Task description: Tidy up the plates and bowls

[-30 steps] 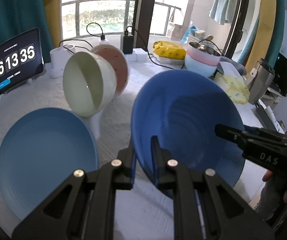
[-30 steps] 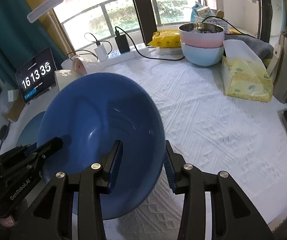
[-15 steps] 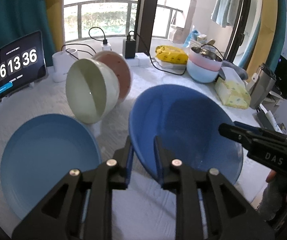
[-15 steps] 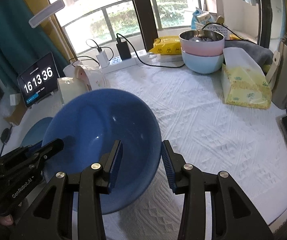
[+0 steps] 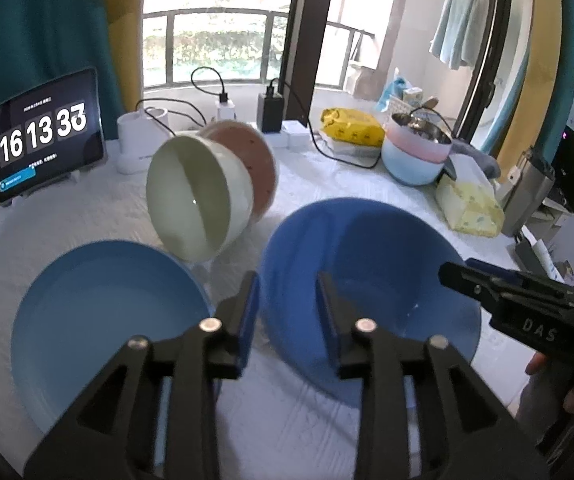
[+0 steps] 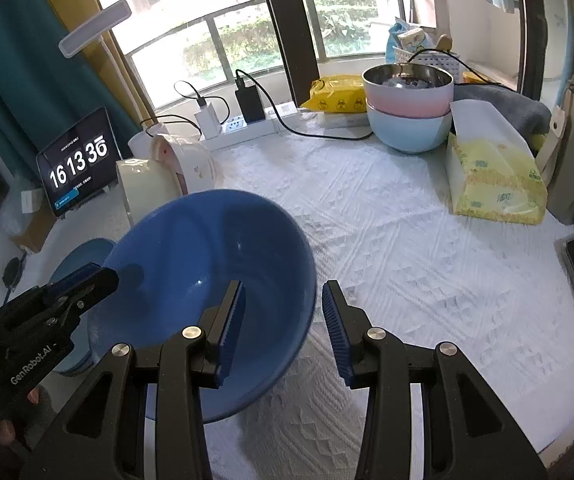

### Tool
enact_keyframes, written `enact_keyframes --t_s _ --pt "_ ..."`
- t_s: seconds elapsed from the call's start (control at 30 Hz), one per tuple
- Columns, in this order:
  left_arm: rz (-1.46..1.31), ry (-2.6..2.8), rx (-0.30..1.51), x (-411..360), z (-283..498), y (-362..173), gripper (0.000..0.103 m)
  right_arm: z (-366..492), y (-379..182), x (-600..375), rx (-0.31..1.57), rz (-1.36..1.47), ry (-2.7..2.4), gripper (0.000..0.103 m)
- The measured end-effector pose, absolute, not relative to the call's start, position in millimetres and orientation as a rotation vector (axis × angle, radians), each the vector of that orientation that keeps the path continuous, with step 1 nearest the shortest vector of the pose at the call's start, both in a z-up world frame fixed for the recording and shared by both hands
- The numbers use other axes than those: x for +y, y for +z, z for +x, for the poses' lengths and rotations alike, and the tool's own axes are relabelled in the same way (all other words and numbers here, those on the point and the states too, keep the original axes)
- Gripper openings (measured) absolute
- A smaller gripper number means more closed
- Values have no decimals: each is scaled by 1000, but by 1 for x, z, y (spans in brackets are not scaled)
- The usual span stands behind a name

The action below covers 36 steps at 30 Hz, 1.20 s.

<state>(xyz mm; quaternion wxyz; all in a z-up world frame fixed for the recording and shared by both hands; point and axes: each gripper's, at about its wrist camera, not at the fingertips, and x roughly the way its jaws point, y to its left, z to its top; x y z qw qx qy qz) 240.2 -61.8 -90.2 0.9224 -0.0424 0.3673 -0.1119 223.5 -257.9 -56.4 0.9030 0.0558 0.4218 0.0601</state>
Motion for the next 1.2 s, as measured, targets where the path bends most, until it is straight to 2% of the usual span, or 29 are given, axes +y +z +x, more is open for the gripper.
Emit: enact_keyframes --t_s 1.2 --pt "-113 -132 644 13 254 -63 37 257 -23 -179 811 -33 221 42"
